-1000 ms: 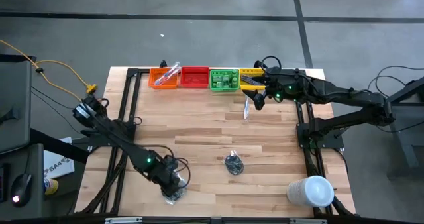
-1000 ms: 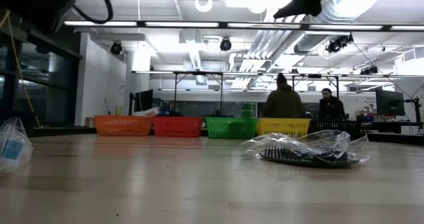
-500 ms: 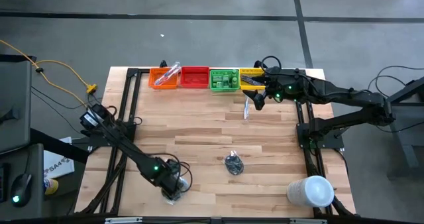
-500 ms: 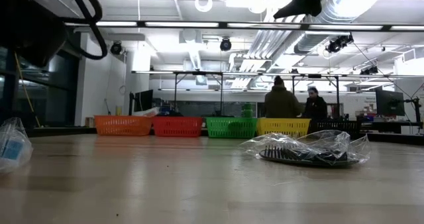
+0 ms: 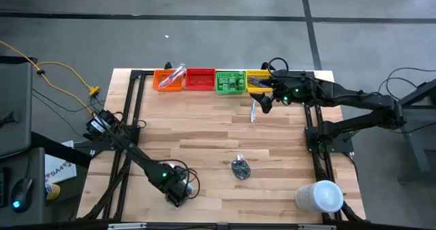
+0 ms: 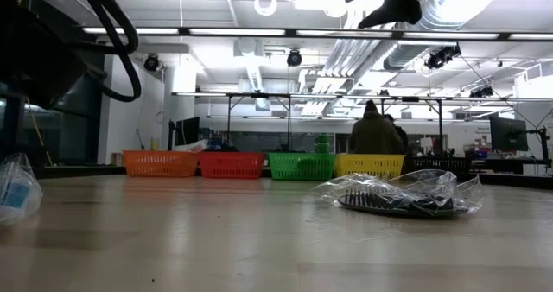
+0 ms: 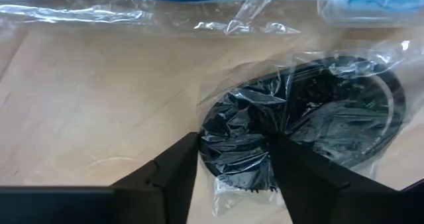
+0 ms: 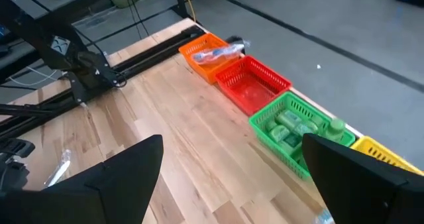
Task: Pick & Place Travel size toiletries
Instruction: Put the black hairbrush into the red bin
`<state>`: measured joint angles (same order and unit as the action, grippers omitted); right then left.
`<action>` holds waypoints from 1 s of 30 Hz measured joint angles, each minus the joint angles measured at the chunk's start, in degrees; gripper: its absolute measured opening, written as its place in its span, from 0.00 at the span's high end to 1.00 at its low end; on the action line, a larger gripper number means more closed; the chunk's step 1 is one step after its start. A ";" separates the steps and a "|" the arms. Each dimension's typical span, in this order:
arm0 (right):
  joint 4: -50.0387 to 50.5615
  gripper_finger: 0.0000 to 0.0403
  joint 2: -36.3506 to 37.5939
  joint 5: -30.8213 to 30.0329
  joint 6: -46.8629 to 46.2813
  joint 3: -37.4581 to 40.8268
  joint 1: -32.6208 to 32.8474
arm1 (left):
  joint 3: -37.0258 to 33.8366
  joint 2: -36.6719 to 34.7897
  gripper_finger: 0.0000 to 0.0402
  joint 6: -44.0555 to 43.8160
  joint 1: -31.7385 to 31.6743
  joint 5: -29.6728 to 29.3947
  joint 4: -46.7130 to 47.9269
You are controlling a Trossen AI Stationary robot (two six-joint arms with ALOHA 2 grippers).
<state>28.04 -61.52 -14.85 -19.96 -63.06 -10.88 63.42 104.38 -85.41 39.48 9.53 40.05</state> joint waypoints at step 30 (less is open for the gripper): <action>2.23 0.12 -0.76 0.22 -2.52 0.01 0.01 | 0.09 -0.05 1.00 6.34 -0.09 -1.03 6.11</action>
<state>30.27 -62.28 -14.63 -22.48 -63.05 -10.87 63.51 104.33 -79.07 39.40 8.50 46.16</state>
